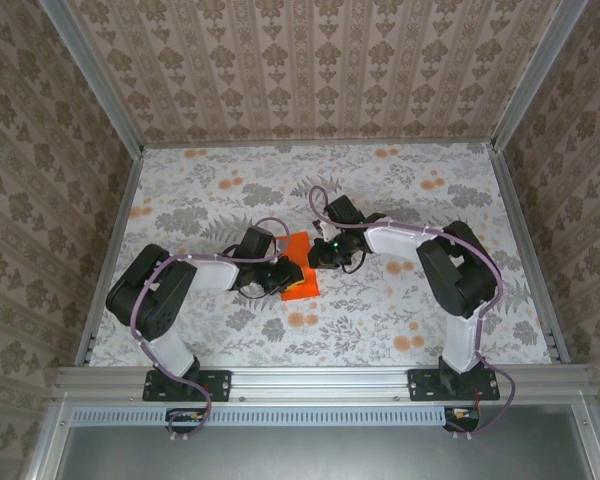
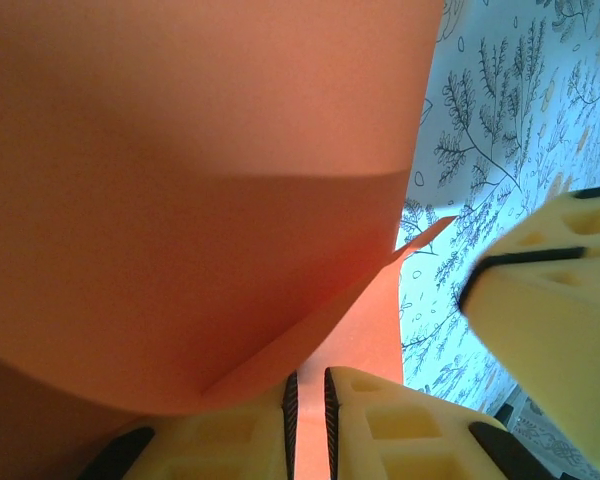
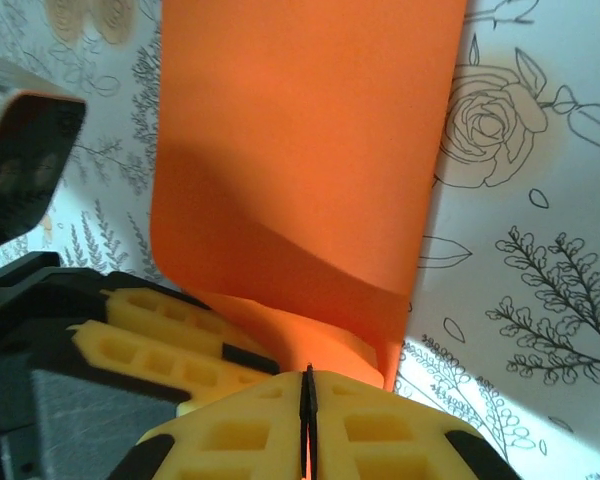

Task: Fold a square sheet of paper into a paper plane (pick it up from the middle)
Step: Fold the triangle a second time at the center of the table.

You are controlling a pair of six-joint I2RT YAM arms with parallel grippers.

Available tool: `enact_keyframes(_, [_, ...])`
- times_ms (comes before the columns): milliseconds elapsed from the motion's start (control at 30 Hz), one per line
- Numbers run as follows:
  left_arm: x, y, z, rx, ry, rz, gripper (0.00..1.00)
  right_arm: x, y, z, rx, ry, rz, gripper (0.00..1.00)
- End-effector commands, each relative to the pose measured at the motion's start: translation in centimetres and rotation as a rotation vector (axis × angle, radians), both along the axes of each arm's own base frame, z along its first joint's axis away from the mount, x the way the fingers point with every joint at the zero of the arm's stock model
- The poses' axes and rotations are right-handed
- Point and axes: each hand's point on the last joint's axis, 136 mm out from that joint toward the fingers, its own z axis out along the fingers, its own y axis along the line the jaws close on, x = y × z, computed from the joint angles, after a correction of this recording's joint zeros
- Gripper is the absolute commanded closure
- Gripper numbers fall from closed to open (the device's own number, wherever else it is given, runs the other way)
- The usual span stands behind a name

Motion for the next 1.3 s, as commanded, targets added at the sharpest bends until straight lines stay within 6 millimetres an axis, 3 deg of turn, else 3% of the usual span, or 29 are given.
enact_keyframes(0, [-1.2, 1.0, -1.6, 0.054, 0.051, 0.015, 0.82, 0.6, 1.1, 0.0, 0.019, 0.003, 0.022, 0.89])
enact_keyframes(400, [0.7, 0.1, 2.7, -0.001, -0.08, -0.007, 0.81, 0.6, 0.8, -2.3, -0.033, 0.029, 0.038, 0.91])
enact_keyframes(633, [1.7, 1.1, 1.9, 0.053, -0.084, 0.031, 0.81, 0.5, 0.8, -2.3, -0.031, 0.028, 0.048, 0.9])
enact_keyframes(967, [3.2, 1.0, 1.2, 0.072, -0.091, 0.049, 0.82, 0.3, 1.2, -2.1, -0.013, 0.024, 0.066, 0.91])
enact_keyframes(1267, [2.5, 2.7, -0.8, 0.161, -0.051, 0.092, 0.85, 0.6, 1.5, -0.5, 0.014, -0.008, 0.07, 0.9])
